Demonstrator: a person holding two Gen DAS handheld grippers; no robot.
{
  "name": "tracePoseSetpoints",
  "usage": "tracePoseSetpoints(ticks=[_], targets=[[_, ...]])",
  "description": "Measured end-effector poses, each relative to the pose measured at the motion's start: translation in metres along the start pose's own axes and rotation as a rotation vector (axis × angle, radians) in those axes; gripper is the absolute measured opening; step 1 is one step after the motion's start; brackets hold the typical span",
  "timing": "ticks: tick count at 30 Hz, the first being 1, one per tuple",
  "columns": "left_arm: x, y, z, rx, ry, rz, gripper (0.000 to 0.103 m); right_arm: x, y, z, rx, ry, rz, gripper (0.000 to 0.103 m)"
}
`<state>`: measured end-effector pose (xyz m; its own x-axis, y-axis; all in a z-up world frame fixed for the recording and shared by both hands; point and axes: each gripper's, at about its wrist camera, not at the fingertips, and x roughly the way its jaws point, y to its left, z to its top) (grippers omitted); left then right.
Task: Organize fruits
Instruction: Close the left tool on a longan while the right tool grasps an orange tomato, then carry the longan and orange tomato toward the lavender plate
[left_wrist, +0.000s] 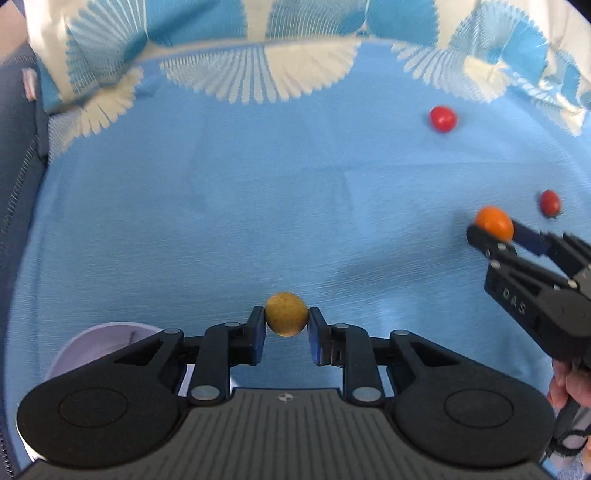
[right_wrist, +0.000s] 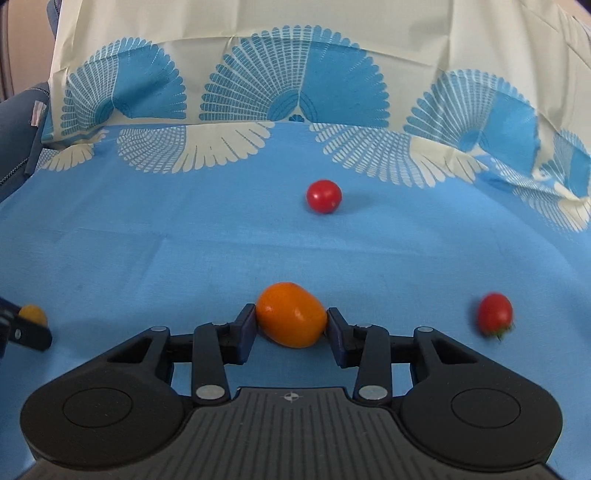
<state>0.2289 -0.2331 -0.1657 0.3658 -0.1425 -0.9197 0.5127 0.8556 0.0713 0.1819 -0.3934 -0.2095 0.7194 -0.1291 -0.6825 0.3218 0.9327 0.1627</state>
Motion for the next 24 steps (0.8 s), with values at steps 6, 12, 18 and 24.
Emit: tracePoseSetpoints(ticks=[6,12,18,24], targets=[[-0.073,-0.007,-0.027,-0.021,-0.071,-0.035,0.026,-0.078,-0.002,-0.011,0.042,-0.052,0.019,0.042],[-0.153,-0.006,-0.082,-0.038,-0.109,-0.034,0.026,-0.175,0.012,-0.033,0.060,-0.076,0.092,0.042],[-0.214,0.012,-0.146,-0.077,-0.118,0.006,0.026,-0.255,0.043,-0.056,0.016,-0.084,0.185,0.042],[-0.263,0.032,-0.204,-0.138,-0.167,0.029,0.026,-0.316,0.077,-0.080,-0.042,-0.118,0.264,0.042]])
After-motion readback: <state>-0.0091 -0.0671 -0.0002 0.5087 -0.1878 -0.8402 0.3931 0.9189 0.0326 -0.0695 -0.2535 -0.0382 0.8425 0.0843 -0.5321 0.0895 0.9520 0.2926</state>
